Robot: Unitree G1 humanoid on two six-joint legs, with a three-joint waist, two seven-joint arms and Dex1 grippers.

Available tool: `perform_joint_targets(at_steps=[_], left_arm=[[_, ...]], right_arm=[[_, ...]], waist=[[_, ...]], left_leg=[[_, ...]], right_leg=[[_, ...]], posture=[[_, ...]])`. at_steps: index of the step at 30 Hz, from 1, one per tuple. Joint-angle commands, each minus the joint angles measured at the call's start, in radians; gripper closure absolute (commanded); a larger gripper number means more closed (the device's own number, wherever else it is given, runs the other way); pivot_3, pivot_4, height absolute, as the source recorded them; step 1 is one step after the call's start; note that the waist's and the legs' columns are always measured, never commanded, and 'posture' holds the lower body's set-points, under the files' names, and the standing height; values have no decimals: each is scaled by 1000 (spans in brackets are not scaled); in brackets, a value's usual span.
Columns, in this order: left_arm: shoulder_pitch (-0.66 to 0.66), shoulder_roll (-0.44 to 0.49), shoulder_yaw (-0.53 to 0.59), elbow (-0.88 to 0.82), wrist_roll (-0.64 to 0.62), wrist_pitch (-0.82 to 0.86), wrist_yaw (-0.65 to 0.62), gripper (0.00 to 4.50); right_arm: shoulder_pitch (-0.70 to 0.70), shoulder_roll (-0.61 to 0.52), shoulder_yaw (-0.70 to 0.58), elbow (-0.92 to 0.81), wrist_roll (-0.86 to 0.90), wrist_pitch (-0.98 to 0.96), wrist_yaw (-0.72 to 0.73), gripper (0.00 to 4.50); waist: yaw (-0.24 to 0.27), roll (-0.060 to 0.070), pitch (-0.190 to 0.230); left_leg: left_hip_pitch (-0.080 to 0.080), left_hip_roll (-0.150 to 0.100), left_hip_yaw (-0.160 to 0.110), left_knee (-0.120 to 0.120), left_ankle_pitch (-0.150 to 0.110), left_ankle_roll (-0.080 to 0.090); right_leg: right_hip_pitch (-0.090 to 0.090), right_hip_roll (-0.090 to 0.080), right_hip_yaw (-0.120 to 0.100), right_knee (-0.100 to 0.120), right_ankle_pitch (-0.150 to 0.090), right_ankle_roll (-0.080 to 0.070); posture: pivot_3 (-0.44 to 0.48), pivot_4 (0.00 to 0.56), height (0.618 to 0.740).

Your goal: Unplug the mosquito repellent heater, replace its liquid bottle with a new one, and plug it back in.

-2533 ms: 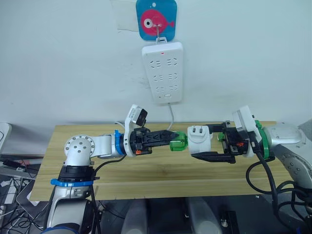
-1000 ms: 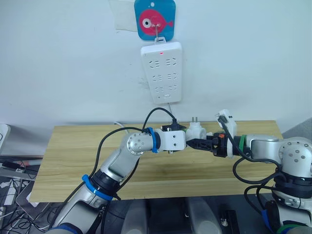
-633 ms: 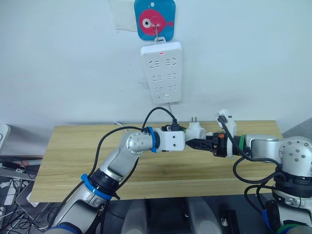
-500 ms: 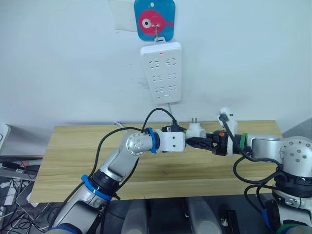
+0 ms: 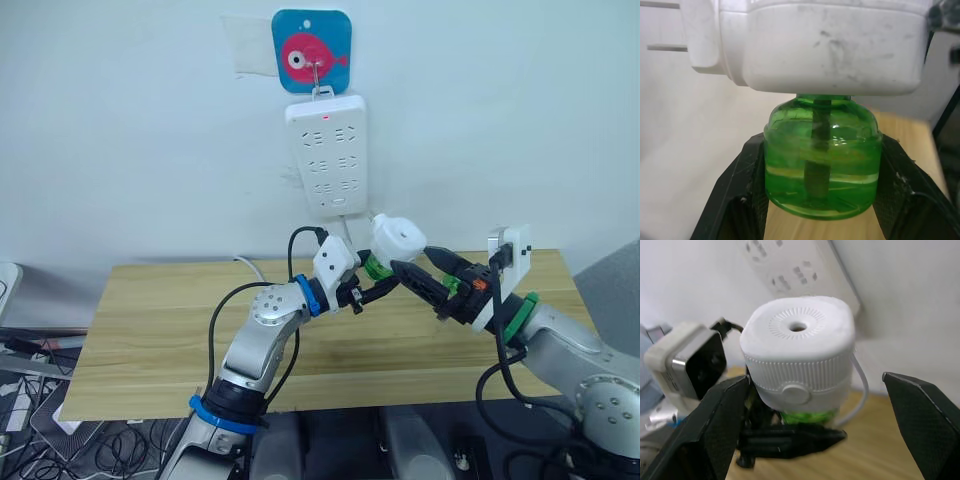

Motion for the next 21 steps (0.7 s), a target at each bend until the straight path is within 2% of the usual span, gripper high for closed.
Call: perform_joint_targets(at_steps=[1,17,21], left_arm=[[-1,-12,12,-60,-54,20,7,2232],[14,-5,-42,-103,-50,33,12,2232],[17,-7,-43,-109,-55,42,16,2232]], right_arm=[[-3,12,38,-42,-26,-74,-13,33],[-45,31,157,48,-166,-206,-18,33],[-55,29,152,61,-166,-220,-14,1243]], waist=[[-5,1,-7],[-31,2,-14],[-31,2,-14]], left_leg=[[0,0,0,0,0,0],[0,0,-1,-1,0,0],[0,0,-1,-1,0,0]], right_leg=[[0,0,0,0,0,0],[0,5,0,-1,0,0],[0,4,0,-1,0,0]], posture=[[-270,188,740],[-245,194,740],[-243,195,740]])
